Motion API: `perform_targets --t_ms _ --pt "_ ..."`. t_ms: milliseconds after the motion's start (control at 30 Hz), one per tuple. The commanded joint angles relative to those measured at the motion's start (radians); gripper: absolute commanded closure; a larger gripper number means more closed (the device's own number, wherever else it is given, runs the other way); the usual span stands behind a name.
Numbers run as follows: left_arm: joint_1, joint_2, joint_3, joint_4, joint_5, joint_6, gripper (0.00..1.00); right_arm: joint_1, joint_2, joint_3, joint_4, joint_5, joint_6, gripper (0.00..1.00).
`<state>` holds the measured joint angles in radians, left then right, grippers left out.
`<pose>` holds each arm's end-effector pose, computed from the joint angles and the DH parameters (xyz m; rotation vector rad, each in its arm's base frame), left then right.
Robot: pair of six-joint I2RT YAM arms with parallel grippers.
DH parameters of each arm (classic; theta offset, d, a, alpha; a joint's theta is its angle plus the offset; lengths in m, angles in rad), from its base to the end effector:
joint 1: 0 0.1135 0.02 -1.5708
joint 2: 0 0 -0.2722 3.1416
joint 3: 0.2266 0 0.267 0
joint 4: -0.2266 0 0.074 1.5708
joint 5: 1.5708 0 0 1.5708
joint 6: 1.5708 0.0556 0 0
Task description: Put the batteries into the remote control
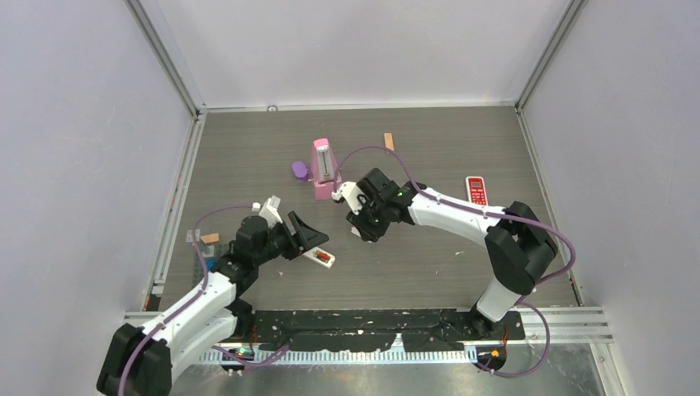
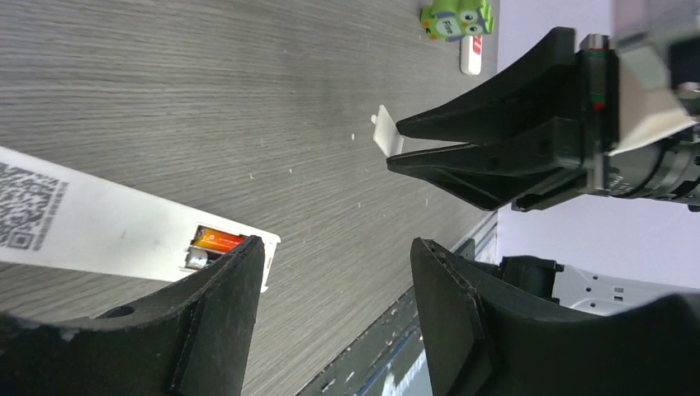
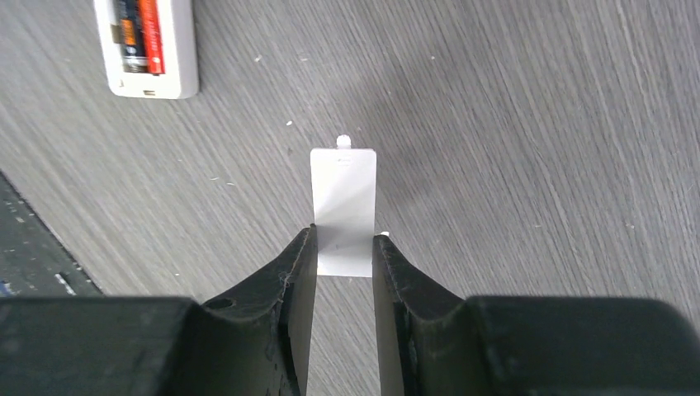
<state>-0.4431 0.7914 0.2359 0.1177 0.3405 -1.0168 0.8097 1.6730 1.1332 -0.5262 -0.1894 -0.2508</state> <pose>0.1690 -0.1007 0.1673 -0.3933 2.1868 -1.2198 0.2435 0.2708 0.1895 -1.4094 2.2745 0.4345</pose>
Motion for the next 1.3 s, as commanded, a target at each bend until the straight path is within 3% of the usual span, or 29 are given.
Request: perform_targets --t_ms 0,267,500,767,933,1067,1100,1233,1267 --pt "-0.001 0.08 0.065 0.136 0.107 -0.017 0.35 0.009 -0.081 -0.022 0.075 -0.078 0.039 0.71" --pt "-0.003 0.227 0.082 0.283 0.203 -0.075 0.36 0.06 -0.121 -0.024 0.123 -0.094 0.088 0.71" --pt "-0.015 0.304 0.08 0.367 0.203 -0.123 0.38 0.103 -0.116 0.003 0.139 -0.085 0.116 0.71" --pt "-0.025 0.374 0.079 0.418 0.216 -0.148 0.57 0.126 -0.092 0.019 0.146 -0.099 0.127 0.7" --pt "-0.026 0.39 0.076 0.445 0.225 -0.158 0.73 0.128 -0.088 0.024 0.152 -0.109 0.139 0.7" --pt "-0.026 0.408 0.076 0.492 0.247 -0.166 0.92 0.128 -0.079 0.032 0.149 -0.105 0.152 0.67" --pt "-0.026 0.415 0.073 0.513 0.255 -0.172 0.99 0.128 -0.076 0.034 0.141 -0.103 0.158 0.66" --pt "-0.025 0.43 0.063 0.574 0.281 -0.189 1.0 0.128 -0.087 0.032 0.135 -0.088 0.178 0.52" --pt "-0.025 0.426 0.063 0.579 0.285 -0.19 1.0 0.127 -0.094 0.03 0.134 -0.081 0.183 0.44"
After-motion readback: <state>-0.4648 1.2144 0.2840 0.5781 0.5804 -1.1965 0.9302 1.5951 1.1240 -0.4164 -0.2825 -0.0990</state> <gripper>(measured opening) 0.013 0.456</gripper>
